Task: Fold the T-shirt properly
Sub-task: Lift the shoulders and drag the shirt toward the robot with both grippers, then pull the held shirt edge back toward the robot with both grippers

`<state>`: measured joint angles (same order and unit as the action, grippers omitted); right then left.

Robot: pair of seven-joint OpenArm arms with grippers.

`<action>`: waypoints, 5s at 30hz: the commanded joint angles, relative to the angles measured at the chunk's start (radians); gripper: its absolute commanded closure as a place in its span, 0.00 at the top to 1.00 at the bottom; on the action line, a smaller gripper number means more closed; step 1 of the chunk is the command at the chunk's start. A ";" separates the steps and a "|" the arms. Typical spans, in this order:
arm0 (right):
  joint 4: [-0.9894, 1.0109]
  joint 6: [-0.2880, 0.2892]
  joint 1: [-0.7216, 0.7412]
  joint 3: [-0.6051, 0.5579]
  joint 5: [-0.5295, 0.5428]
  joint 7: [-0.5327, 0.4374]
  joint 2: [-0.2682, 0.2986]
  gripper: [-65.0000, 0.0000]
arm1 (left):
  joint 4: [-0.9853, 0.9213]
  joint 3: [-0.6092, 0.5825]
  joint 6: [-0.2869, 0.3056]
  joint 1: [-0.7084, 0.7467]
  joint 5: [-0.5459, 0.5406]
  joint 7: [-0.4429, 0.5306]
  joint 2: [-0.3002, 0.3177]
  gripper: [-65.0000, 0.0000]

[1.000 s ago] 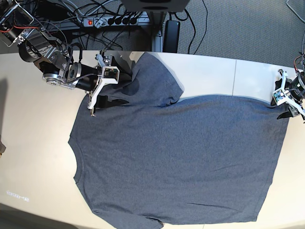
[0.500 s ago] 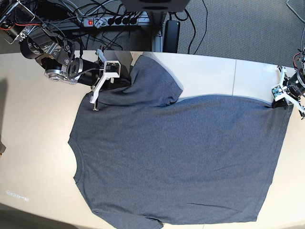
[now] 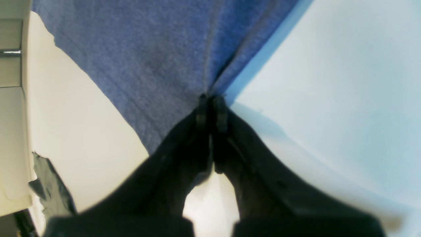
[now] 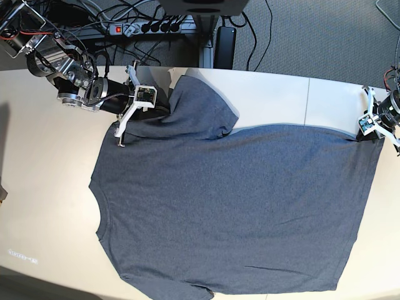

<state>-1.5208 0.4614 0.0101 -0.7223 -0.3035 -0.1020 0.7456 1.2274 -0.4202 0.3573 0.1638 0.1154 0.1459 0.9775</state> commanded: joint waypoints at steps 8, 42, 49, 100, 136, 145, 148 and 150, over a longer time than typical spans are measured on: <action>-0.143 0.000 -0.077 0.174 0.044 0.100 0.022 0.00 | 0.087 0.113 0.171 0.000 -0.107 -0.078 0.020 0.00; 0.074 0.045 0.287 0.290 0.127 0.148 -0.154 0.00 | 0.024 0.017 0.195 -0.380 -0.323 -0.218 -0.023 0.00; 0.175 0.051 0.393 0.228 0.123 0.148 -0.170 0.00 | -0.157 0.009 0.186 -0.499 -0.319 -0.218 -0.100 0.00; 0.555 0.008 0.546 0.434 0.530 0.114 -0.385 0.62 | -0.278 -0.018 -0.033 -0.615 -0.586 -0.396 -0.235 0.56; 0.692 0.013 0.364 0.598 0.490 0.169 -0.510 0.00 | -0.454 0.102 -0.135 -0.615 -0.556 -0.621 -0.459 0.00; 0.650 0.013 0.291 0.602 0.495 0.237 -0.504 0.00 | -0.402 0.102 -0.098 -0.582 -0.493 -0.745 -0.430 0.00; 0.574 0.014 0.230 0.619 0.494 0.238 -0.504 0.00 | -0.306 0.102 -0.091 -0.512 -0.519 -0.760 -0.382 0.00; 0.510 0.013 0.185 0.628 0.495 0.238 -0.499 0.00 | -0.237 0.102 -0.092 -0.462 -0.519 -0.758 -0.348 0.00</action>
<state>-1.0126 0.4751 0.1928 -0.0975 0.2165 0.0772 0.2340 0.9977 -0.3195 0.2626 -0.2977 -0.4259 -0.5385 0.6136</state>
